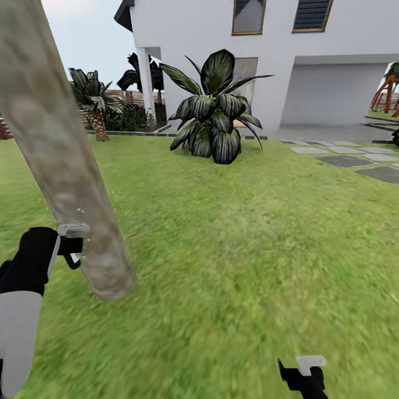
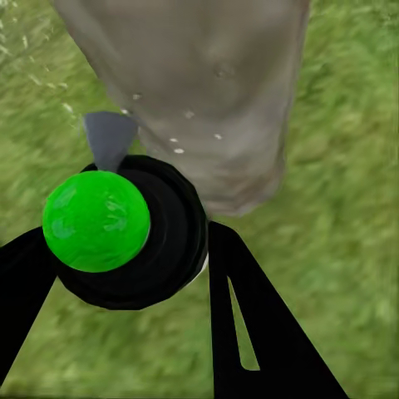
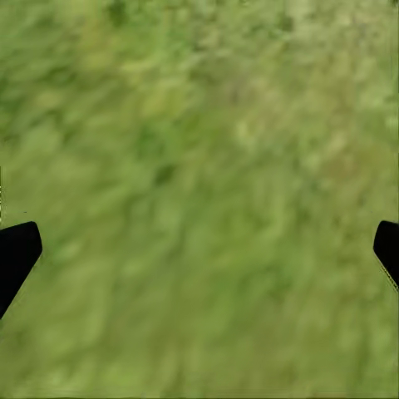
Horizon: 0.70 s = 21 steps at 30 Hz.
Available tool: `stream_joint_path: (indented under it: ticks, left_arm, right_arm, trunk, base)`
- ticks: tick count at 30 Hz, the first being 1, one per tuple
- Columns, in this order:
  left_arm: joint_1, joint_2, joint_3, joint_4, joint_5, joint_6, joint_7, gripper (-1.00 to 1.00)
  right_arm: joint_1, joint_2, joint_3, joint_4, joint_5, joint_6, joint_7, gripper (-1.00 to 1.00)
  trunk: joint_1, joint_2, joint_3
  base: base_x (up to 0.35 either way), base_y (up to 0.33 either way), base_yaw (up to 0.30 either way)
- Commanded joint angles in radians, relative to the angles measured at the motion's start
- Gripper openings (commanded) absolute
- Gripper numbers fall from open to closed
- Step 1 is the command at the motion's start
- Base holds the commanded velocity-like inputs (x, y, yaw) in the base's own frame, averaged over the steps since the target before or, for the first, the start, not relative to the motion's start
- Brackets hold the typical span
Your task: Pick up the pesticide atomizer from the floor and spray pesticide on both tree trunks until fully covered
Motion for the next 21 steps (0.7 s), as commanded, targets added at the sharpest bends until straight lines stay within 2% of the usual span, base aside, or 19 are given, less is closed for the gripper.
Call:
stream_joint_path:
  ticks: [1,8,16,21]
  left_arm:
    - [0.001,0.0,0.0,0.0,-0.001,0.0,0.0,-1.0]
    - [0.026,0.0,0.005,0.008,0.003,-0.013,0.008,-1.0]
    - [0.077,-0.003,0.004,0.018,0.004,-0.018,0.014,-1.0]
    - [0.098,-0.015,-0.003,0.018,0.007,-0.02,0.014,-1.0]
  right_arm:
    - [0.0,0.0,0.0,0.0,0.0,0.0,0.0,1.0]
    - [0.001,0.0,0.0,0.0,0.0,0.0,0.0,1.0]
    - [0.0,0.0,0.0,0.0,0.0,0.0,0.0,1.0]
    - [0.001,-0.001,0.0,0.0,0.0,0.0,0.0,1.0]
  trunk:
    - [0.0,0.0,0.0]
    - [0.0,0.0,0.0]
    - [0.0,0.0,0.0]
    - [0.0,0.0,0.0]
  base:
    - [0.279,-0.141,0.275]
    - [0.256,-0.122,0.276]
    - [0.017,-0.008,0.27]
    - [0.031,-0.102,0.04]
